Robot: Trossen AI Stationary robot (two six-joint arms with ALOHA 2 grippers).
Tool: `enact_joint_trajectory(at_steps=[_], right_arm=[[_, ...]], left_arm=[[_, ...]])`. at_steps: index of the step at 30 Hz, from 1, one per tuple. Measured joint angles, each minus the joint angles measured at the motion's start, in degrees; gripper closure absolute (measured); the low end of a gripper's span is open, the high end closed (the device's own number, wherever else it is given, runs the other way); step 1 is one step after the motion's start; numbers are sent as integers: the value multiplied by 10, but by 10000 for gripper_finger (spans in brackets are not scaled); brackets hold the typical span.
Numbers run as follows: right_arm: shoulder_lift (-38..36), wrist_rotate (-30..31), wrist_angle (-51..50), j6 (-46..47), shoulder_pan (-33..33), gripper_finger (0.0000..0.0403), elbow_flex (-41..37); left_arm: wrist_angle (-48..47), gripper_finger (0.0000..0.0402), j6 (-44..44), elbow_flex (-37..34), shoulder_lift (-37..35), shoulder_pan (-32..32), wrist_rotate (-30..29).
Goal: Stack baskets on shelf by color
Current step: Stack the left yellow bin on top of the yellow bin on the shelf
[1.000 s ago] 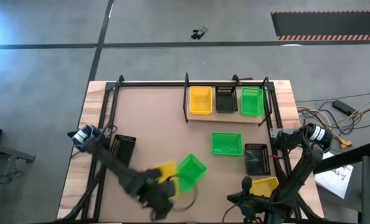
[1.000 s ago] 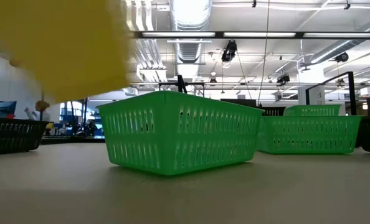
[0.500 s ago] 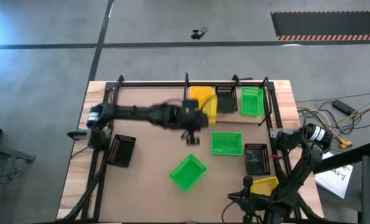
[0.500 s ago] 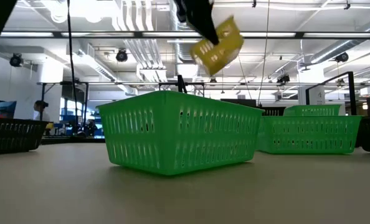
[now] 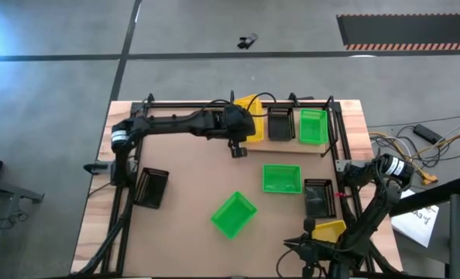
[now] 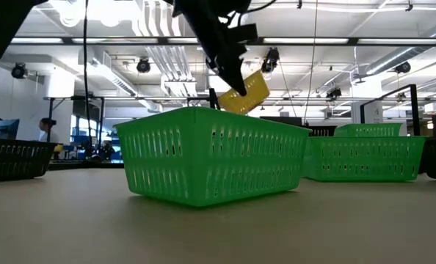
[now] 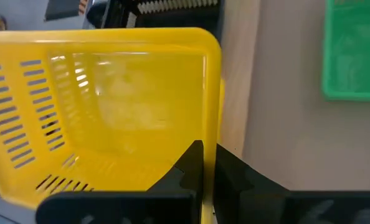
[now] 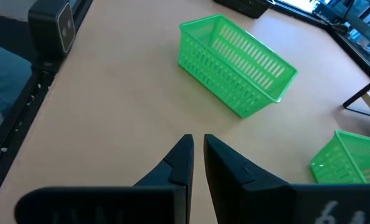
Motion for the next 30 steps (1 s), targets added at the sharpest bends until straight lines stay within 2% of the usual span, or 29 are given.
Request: enact_joint_trajectory(at_steps=[10,30], right_arm=[[0,0,0,-1,0,372,0],[0,0,0,-4,0,372,0]], left_arm=[[57,401,-13,-38,1,7,-7],[86,393,-13,-83,1,8,10]])
